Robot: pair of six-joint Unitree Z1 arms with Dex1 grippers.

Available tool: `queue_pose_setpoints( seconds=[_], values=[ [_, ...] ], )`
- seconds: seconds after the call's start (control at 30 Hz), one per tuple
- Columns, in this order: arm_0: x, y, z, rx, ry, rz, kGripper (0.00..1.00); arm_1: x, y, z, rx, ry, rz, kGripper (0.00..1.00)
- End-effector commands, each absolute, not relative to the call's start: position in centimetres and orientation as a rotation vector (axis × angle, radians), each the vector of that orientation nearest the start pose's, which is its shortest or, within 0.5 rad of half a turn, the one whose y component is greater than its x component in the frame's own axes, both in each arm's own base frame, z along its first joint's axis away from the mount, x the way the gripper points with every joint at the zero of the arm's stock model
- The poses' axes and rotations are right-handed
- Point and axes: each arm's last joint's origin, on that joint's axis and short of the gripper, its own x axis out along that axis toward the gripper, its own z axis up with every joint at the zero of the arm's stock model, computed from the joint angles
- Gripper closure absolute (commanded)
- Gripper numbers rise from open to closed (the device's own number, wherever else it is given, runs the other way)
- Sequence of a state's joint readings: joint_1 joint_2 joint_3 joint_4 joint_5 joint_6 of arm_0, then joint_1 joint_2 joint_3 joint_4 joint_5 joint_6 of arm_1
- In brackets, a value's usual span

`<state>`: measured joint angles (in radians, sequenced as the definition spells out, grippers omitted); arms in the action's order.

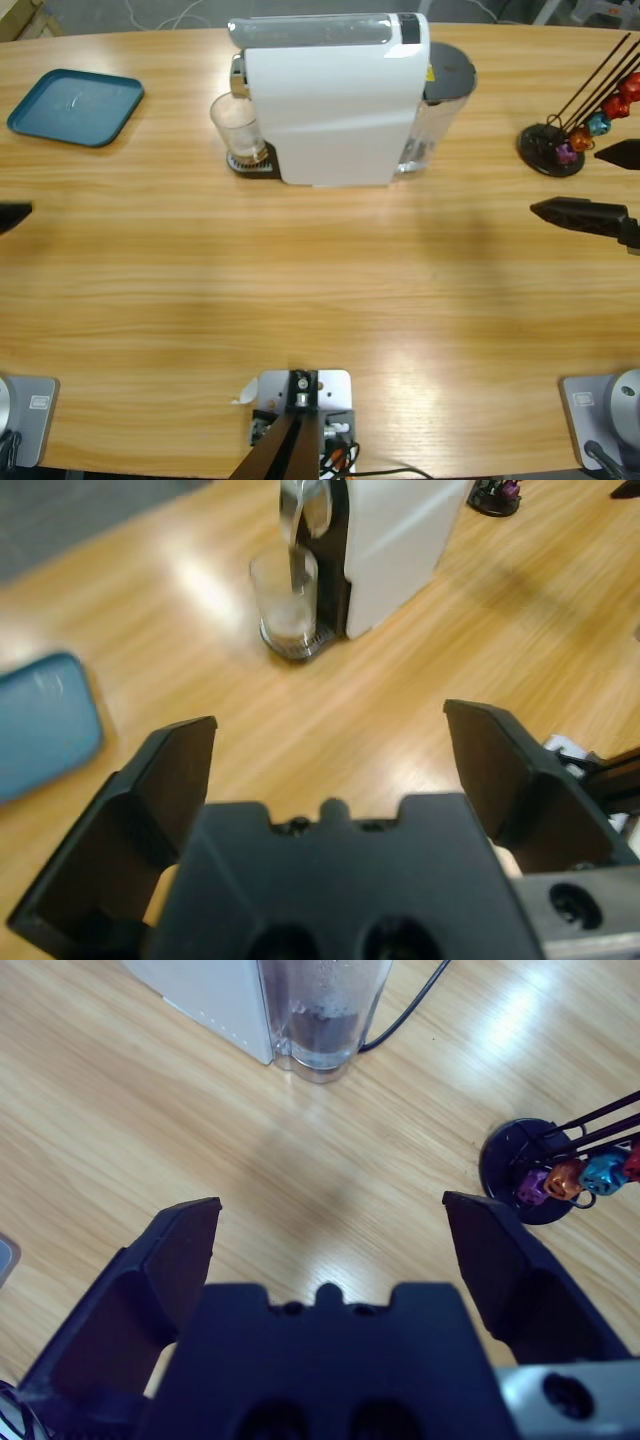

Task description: Pour coffee

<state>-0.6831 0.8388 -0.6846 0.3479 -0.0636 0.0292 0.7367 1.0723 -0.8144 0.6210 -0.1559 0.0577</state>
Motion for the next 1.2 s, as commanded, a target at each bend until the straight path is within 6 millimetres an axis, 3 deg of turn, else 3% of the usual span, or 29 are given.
queue_pose_setpoints(
  seconds=[0.03, 0.23, 0.3, 0.5, 0.83, 1.2],
  values=[
    [15.1, -10.1, 33.2, 0.353, 0.530, -0.801, 0.111, 11.3, 9.6, 31.1, -0.369, 0.861, 0.534, 0.000],
    [21.5, -10.9, 32.4, 0.287, 0.548, -0.864, 0.112, 11.4, 9.6, 31.1, -0.371, 0.859, 0.530, 0.000],
    [23.0, -11.3, 31.3, 0.293, 0.566, -0.873, 0.011, 11.5, 9.6, 31.1, -0.373, 0.863, 0.529, 0.000],
    [26.2, -12.5, 28.2, 0.306, 0.629, -0.861, 0.004, 11.8, 9.9, 30.9, -0.377, 0.876, 0.531, 0.000],
    [29.3, -14.6, 25.4, 0.286, 0.655, -0.930, 0.004, 12.1, 10.3, 30.7, -0.379, 0.886, 0.535, 0.000],
    [30.3, -16.4, 24.0, 0.304, 0.666, -1.010, 0.004, 12.5, 10.7, 30.4, -0.380, 0.900, 0.543, 0.000]
  ],
)
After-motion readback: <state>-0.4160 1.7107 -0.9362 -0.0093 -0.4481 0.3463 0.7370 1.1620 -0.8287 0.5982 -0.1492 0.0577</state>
